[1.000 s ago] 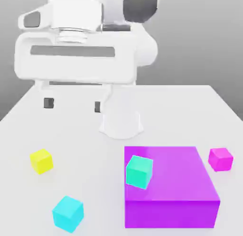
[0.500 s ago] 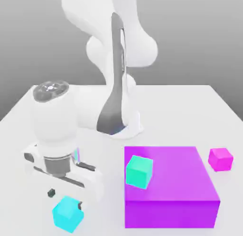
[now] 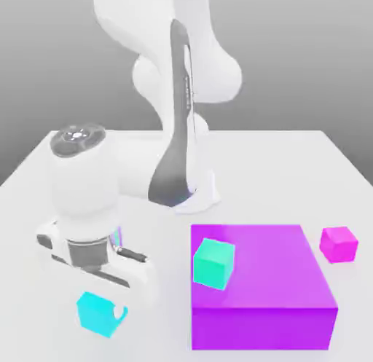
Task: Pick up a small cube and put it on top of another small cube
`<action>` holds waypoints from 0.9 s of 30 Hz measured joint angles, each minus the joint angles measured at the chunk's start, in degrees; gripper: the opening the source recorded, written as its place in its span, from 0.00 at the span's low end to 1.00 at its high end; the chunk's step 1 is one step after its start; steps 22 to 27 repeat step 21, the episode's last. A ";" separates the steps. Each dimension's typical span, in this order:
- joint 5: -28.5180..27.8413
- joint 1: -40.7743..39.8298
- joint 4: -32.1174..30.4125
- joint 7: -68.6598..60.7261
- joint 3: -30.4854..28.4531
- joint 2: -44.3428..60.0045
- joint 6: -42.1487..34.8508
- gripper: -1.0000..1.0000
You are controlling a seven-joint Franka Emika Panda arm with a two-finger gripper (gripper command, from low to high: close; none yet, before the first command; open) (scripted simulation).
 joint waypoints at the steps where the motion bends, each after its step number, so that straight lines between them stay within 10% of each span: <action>1: -0.63 0.62 -0.49 -1.04 0.70 -2.08 -1.58 0.00; 12: 0.07 12.06 -5.94 -19.35 6.30 -24.89 -18.94 0.00; 17: 0.33 13.36 -9.15 -21.77 7.21 -21.23 -12.08 0.00; 18: 0.23 13.33 -9.66 -21.74 7.28 -20.01 -10.35 1.00; 27: 0.23 13.33 -9.66 -21.74 7.28 -20.01 -10.35 1.00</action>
